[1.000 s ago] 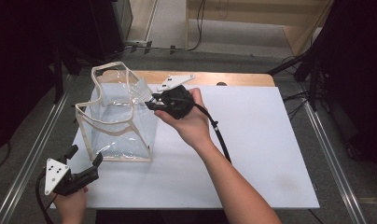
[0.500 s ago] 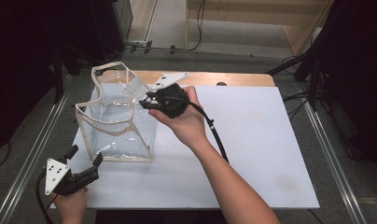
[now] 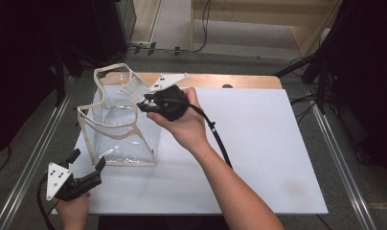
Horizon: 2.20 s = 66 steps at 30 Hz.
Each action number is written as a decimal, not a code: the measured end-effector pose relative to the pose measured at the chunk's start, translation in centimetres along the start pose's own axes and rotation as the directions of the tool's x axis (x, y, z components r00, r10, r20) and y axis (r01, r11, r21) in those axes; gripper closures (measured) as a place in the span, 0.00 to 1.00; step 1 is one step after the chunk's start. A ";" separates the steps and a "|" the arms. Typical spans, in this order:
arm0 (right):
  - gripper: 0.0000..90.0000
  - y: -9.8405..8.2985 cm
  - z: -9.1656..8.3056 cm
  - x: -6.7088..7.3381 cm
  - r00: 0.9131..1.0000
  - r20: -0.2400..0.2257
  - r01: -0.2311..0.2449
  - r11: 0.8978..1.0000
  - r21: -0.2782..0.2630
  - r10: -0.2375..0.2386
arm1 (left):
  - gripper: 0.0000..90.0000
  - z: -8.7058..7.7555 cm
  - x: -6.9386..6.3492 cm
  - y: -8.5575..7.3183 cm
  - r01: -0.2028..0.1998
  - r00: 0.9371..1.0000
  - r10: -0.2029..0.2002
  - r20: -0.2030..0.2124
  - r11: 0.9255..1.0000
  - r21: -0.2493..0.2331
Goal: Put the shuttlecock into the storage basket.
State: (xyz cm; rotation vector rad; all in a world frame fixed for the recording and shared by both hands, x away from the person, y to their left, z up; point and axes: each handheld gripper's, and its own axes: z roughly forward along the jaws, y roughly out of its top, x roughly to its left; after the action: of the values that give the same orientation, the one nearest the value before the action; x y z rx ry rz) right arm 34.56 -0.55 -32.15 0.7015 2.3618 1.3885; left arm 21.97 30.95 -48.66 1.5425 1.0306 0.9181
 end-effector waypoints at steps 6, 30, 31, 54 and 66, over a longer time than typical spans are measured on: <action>0.70 0.3 0.3 0.3 1.000 -0.012 0.004 1.000 -0.007 -0.004 | 0.15 0.0 0.0 0.0 0.001 1.000 -0.001 0.000 1.000 -0.002; 0.70 1.1 1.4 1.8 0.998 -0.059 0.018 1.000 -0.012 -0.018 | 0.15 0.0 0.0 0.0 0.001 1.000 -0.001 0.001 1.000 -0.003; 0.70 1.1 1.4 1.9 0.998 -0.063 0.015 1.000 -0.009 -0.016 | 0.15 0.0 0.0 0.0 0.001 1.000 -0.001 0.002 1.000 -0.003; 0.00 0.8 0.3 1.8 0.990 -0.138 -0.033 0.997 -0.063 0.024 | 0.15 0.0 0.1 0.0 0.004 1.000 -0.004 0.002 1.000 -0.001; 0.00 -0.7 0.0 1.4 0.991 -0.134 -0.032 0.997 -0.065 0.023 | 0.15 0.0 0.1 0.0 0.003 1.000 -0.003 0.003 1.000 0.000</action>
State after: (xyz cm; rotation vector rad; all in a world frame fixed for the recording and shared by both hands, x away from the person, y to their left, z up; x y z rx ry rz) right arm 33.21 -0.09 -32.79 0.6434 2.4018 1.5635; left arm 21.97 31.03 -48.64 1.5413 1.0301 0.9137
